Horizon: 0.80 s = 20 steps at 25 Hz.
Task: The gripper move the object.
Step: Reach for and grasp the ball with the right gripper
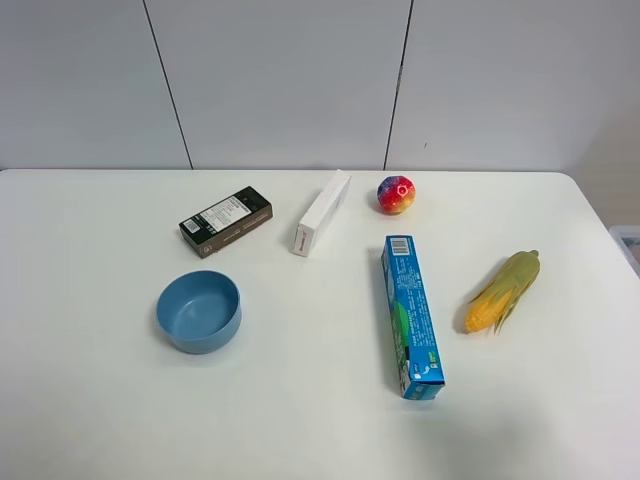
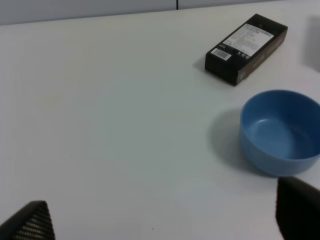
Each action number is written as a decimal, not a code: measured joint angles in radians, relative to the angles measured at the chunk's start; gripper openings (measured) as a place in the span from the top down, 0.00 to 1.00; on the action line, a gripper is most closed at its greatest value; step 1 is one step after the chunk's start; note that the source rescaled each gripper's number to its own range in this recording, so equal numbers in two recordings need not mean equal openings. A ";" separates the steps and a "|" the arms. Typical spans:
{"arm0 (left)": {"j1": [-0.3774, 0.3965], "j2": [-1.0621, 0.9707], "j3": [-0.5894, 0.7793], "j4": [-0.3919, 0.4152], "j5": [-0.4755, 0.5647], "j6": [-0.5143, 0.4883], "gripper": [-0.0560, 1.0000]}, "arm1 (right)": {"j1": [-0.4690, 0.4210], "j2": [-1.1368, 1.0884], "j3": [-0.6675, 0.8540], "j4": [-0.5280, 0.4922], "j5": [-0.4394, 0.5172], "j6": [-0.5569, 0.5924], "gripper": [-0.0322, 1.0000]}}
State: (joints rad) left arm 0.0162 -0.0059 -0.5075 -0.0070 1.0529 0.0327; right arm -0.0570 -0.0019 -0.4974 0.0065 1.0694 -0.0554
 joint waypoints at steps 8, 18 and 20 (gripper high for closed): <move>0.000 0.000 0.000 0.000 0.000 0.000 0.00 | 0.000 0.000 0.000 0.000 0.000 0.000 0.00; 0.000 0.000 0.000 0.000 0.000 0.000 0.00 | 0.000 0.000 0.000 0.000 0.000 0.000 0.00; 0.000 0.000 0.000 0.000 0.000 0.000 0.00 | 0.000 0.000 0.000 0.000 0.000 0.000 0.00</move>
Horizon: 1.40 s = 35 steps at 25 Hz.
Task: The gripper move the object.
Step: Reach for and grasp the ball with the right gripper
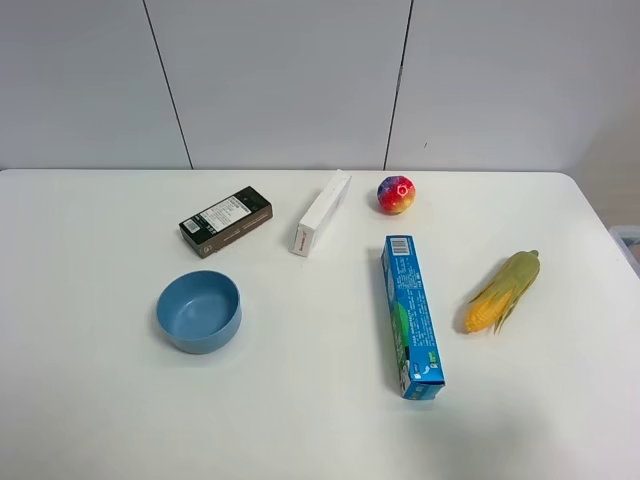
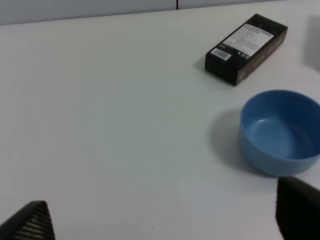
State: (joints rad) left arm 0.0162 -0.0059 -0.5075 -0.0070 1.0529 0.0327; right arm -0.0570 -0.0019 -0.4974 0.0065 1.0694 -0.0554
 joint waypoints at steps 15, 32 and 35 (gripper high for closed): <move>0.000 0.000 0.000 0.000 0.000 0.000 0.00 | 0.000 0.036 -0.021 0.038 0.011 0.000 0.00; 0.000 0.000 0.000 0.000 0.000 0.000 0.00 | 0.000 0.984 -0.634 0.049 0.005 -0.062 0.00; 0.000 0.000 0.000 0.000 0.000 0.000 0.00 | 0.000 1.167 -0.769 0.052 0.002 -0.111 0.00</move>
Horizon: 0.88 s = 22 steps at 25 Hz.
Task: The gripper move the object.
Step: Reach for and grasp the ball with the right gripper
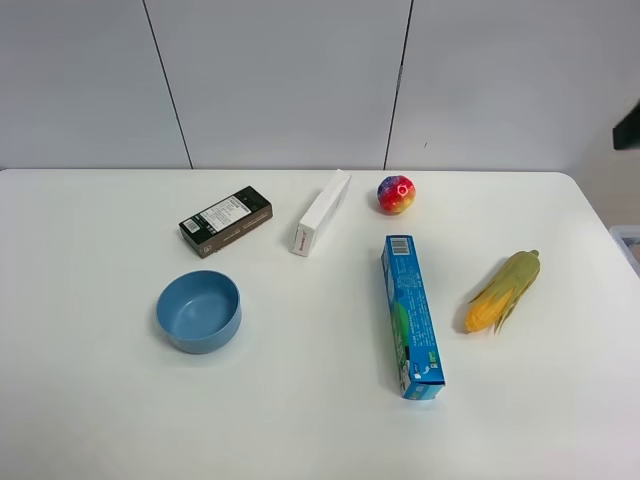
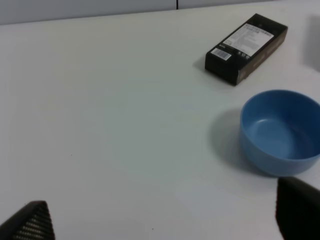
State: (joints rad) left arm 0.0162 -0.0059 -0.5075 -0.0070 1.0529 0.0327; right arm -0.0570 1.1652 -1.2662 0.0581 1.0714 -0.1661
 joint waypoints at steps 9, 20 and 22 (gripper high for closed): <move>0.000 0.000 0.000 0.000 0.000 0.000 0.00 | 0.001 0.431 -0.369 0.096 -0.003 -0.091 0.00; 0.000 0.000 0.000 0.000 0.000 0.000 0.00 | 0.213 0.735 -0.525 0.034 -0.104 -0.124 0.00; 0.000 0.000 0.000 0.000 0.000 0.000 0.00 | 0.237 0.773 -0.527 0.023 -0.137 -0.117 0.00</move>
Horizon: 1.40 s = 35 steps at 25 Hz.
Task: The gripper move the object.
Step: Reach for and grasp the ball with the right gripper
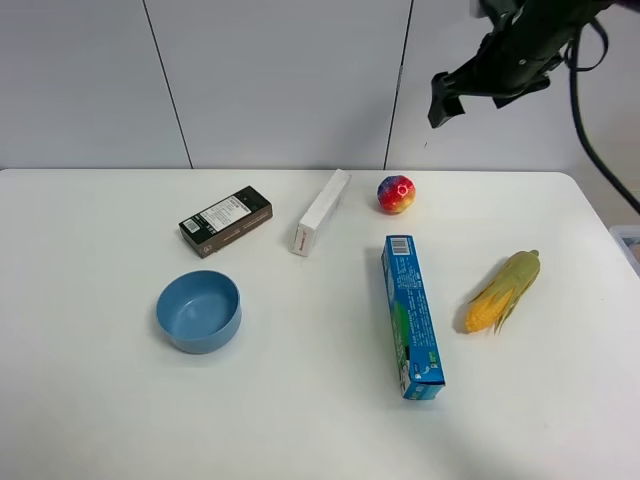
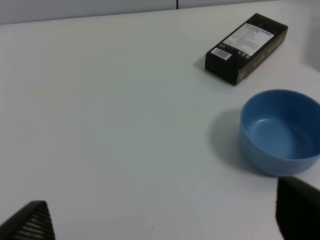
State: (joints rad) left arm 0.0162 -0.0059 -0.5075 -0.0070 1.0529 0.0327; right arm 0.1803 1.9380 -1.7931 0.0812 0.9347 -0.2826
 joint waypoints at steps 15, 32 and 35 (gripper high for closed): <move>0.000 0.000 0.000 0.000 0.000 0.000 0.00 | 0.043 0.237 -0.001 0.013 -0.139 0.009 0.00; 0.000 0.000 0.000 0.000 0.000 0.000 0.00 | 0.065 0.382 -0.001 0.002 -0.299 0.062 0.00; 0.000 0.000 0.000 0.000 0.000 0.000 0.00 | 0.065 0.409 -0.001 0.002 -0.336 0.062 0.00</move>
State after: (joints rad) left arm 0.0162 -0.0059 -0.5075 -0.0070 1.0529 0.0327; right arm 0.2455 2.3468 -1.7942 0.0835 0.5991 -0.2208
